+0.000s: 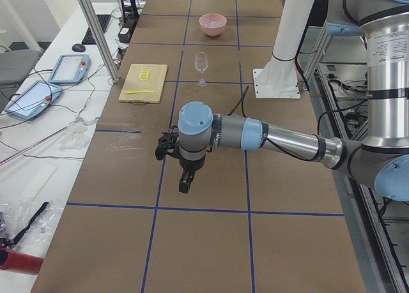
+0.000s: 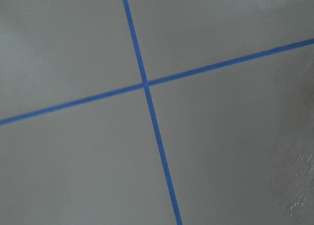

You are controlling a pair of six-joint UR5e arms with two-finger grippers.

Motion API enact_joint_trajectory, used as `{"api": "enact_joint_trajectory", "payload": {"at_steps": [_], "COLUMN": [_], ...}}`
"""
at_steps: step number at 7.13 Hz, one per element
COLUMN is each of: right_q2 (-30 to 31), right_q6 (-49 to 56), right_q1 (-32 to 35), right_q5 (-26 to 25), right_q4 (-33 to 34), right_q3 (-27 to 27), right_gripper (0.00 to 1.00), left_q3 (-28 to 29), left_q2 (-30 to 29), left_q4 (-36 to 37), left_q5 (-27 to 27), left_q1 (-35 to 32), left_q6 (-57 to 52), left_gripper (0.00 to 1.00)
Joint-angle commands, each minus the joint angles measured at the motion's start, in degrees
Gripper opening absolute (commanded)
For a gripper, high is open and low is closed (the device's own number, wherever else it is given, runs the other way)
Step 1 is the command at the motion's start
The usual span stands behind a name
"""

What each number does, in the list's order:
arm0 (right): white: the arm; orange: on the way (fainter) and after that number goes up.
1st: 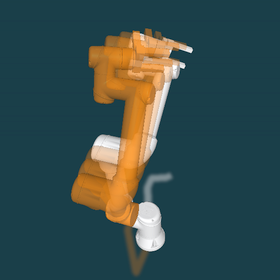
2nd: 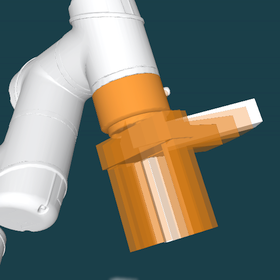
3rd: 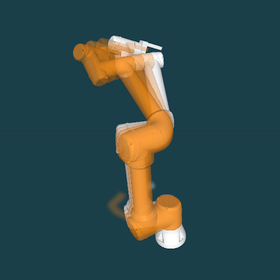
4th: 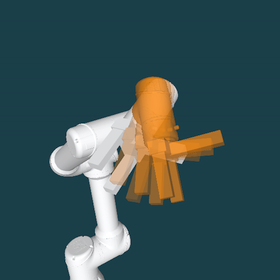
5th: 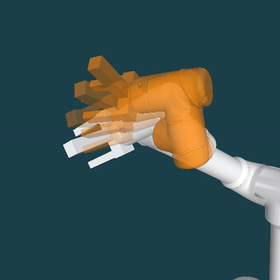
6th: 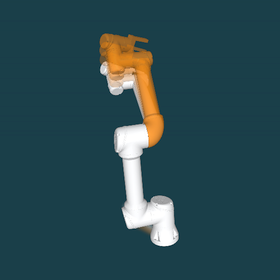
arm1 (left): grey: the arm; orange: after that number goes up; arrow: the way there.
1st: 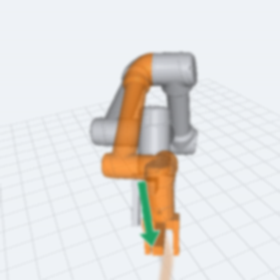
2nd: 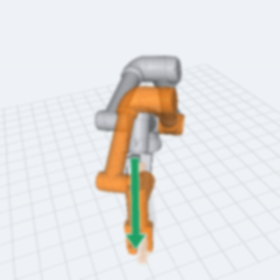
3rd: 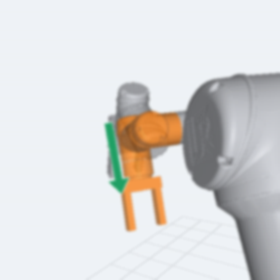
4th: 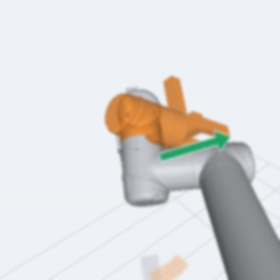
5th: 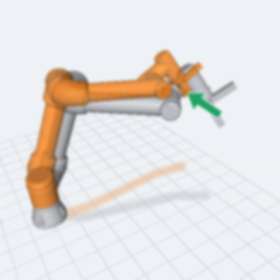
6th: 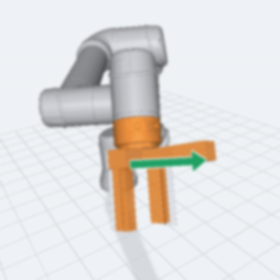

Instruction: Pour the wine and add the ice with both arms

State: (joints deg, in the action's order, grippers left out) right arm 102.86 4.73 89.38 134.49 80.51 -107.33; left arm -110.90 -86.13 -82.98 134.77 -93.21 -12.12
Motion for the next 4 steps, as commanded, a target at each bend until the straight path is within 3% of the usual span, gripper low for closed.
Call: {"api": "enact_joint_trajectory", "payload": {"at_steps": [1, 2, 4], "right_q2": [-0.12, -0.12, -0.47], "right_q6": [0.01, -0.07, 0.71], "right_q1": [0.0, 0.0, 0.0], "right_q5": [4.7, 4.73, 4.21], "right_q4": [-2.2, -2.2, -2.28], "right_q3": [0.45, 0.45, 0.63], "right_gripper": [1.0, 1.0, 1.0], "left_q3": [-1.24, -0.55, 6.63], "left_q2": [-2.9, -2.81, -2.99], "left_q4": [-3.47, -12.46, -35.21], "left_q5": [3.1, 3.65, 4.35], "left_q1": [-0.04, -0.04, 0.22], "left_q6": [-0.1, 0.34, 7.76], "left_gripper": [1.0, 1.0, 1.0]}}
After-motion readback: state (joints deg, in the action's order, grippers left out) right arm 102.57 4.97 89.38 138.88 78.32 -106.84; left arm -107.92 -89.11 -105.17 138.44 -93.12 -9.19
